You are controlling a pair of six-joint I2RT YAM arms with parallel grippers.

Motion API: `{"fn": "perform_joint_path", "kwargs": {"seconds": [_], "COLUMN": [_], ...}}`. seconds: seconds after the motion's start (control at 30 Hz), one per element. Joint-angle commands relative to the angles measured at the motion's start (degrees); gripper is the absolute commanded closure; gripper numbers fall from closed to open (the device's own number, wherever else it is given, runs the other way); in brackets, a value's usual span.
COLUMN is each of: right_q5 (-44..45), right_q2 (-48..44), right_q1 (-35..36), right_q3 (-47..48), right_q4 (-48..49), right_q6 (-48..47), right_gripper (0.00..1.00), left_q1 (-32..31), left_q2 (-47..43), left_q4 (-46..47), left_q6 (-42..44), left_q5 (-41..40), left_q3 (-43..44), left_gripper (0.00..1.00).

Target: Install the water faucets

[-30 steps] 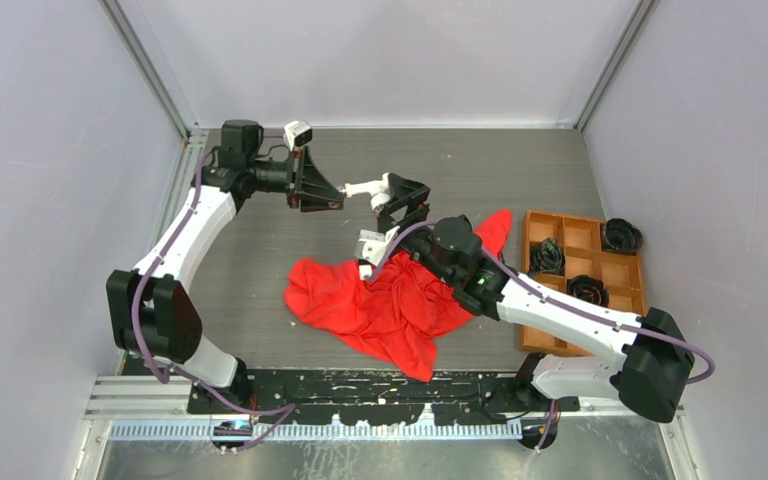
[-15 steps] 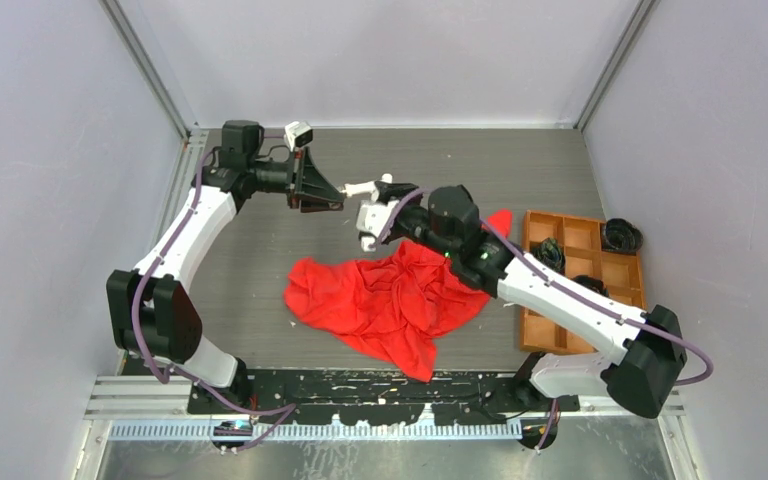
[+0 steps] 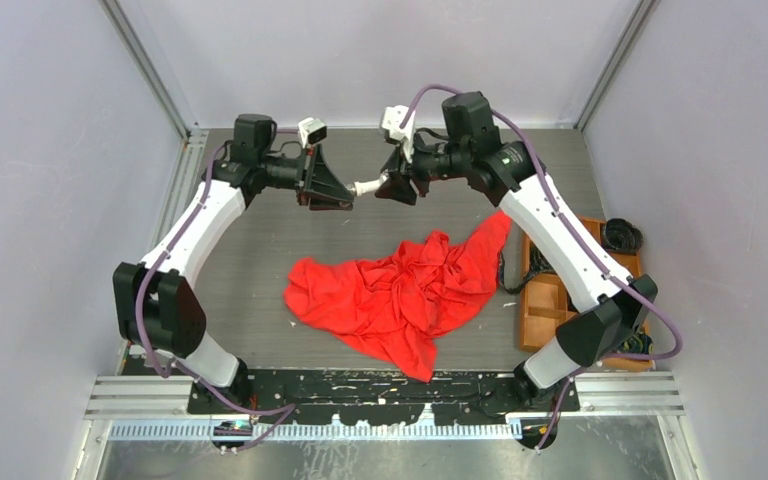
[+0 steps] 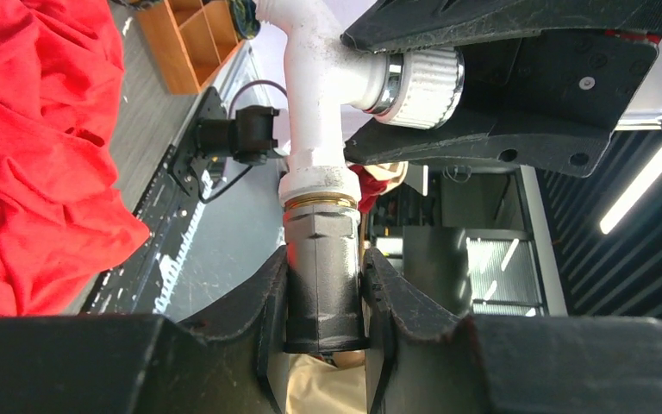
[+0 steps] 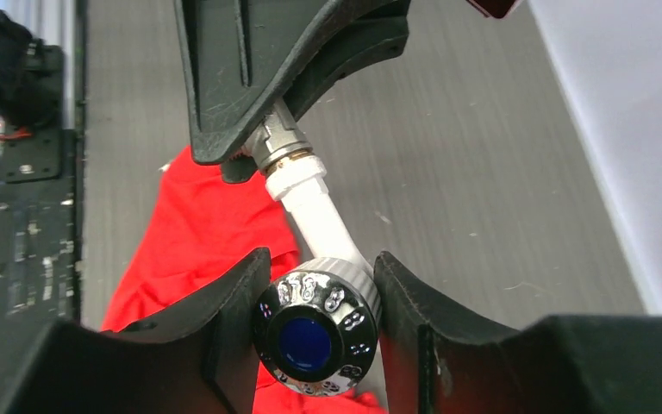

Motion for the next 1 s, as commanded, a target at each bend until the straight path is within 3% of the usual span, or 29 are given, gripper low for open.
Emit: {"fn": "perform_joint_path", "kwargs": {"seconds": [0.0,0.03,0.13,0.27,0.33,0.47,0.6,0.83,0.97], "right_q5": [-20.1,-21.7,-24.2,-18.6,-16.5,-6.5,-1.0,-4.3,-3.6], "right_q2": [-0.7,-0.8,-1.6,-5.2,-9.0,-17.4,-22.5,-33.5,-30.7], "right_q1": [-1.7,-2.2,-3.7,-4.1,-4.2,-4.5,-5.4,-5.4,-5.4], "right_q3": [2.6,2.5,0.6,-3.0,-6.4,-15.3,-22.1,-52.6,-49.3], "right_q4": [-15.1,-15.2,-10.4,4.2,10.4,20.7,29.6,70.6,68.1], "right_q6": [6.5,7.3,13.9,26.5,26.6,25.4,27.2,18.4,16.1], "right_gripper": [0.69,0.66,0.33,0.15,0.02,0.00,0.00,0.00,0.00], "left_q1": [0.6,0.6,0.7,0.6,0.7,0.6,0.7,-0.4,-0.8], "left_q2": [0.6,0.8,1.3,1.4,1.1,-0.2,-1.2,-1.9,-2.2], "left_q4": [7.8,8.2,8.7,12.1,18.2,30.8,33.5,33.5,33.5], "left_q6": [0.6,0.6,0.5,-3.2,-8.2,-20.5,-23.1,-23.4,-23.4], "left_q5": [0.3,0.3,0.3,0.9,1.4,1.7,1.9,2.4,2.2], "left_q3": [4.4,4.8,5.5,5.4,4.0,0.2,-0.3,-0.4,-0.9], "left_gripper": [1.00,1.00,1.00,1.00,1.00,1.00,1.00,1.00,1.00]}}
